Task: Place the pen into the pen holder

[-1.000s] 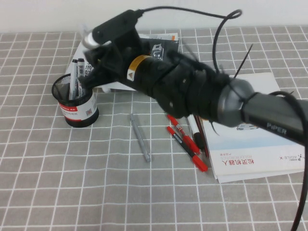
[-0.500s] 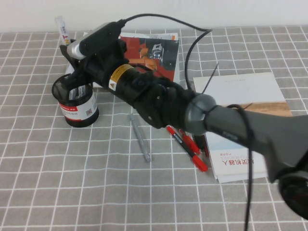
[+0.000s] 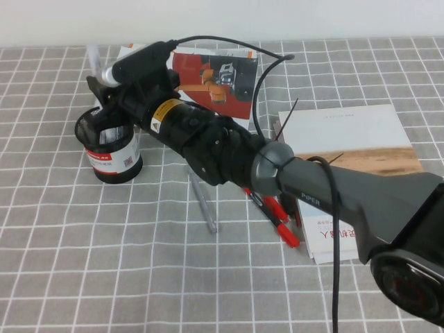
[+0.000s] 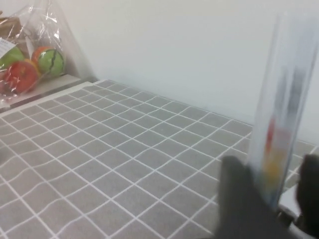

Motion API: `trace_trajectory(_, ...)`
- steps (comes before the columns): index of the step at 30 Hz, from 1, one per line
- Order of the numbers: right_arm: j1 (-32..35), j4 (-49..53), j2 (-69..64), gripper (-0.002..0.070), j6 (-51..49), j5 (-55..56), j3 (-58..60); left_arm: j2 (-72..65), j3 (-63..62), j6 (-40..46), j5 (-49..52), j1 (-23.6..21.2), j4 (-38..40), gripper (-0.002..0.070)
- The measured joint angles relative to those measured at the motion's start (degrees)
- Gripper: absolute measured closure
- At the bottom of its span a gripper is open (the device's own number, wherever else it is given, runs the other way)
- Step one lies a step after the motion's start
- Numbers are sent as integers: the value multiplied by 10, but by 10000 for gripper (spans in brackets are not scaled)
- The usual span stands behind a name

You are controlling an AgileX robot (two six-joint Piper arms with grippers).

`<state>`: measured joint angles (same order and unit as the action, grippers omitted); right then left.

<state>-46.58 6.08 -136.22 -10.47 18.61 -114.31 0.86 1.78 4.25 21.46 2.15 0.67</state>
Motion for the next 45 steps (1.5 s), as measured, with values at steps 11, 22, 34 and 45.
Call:
trace_trajectory(11,3,2,34,385,0,-111,0,0,0,0,0,0,0,678)
trace_trajectory(22,3,44,262,684,-99,-35,335,0,0,0,0,0,0,678)
trace_trajectory(34,10,84,607,688,-96,33,709,0,0,0,0,0,0,678)
trace_trajectory(45,10,40,795,688,-63,-118,866,0,0,0,0,0,0,678)
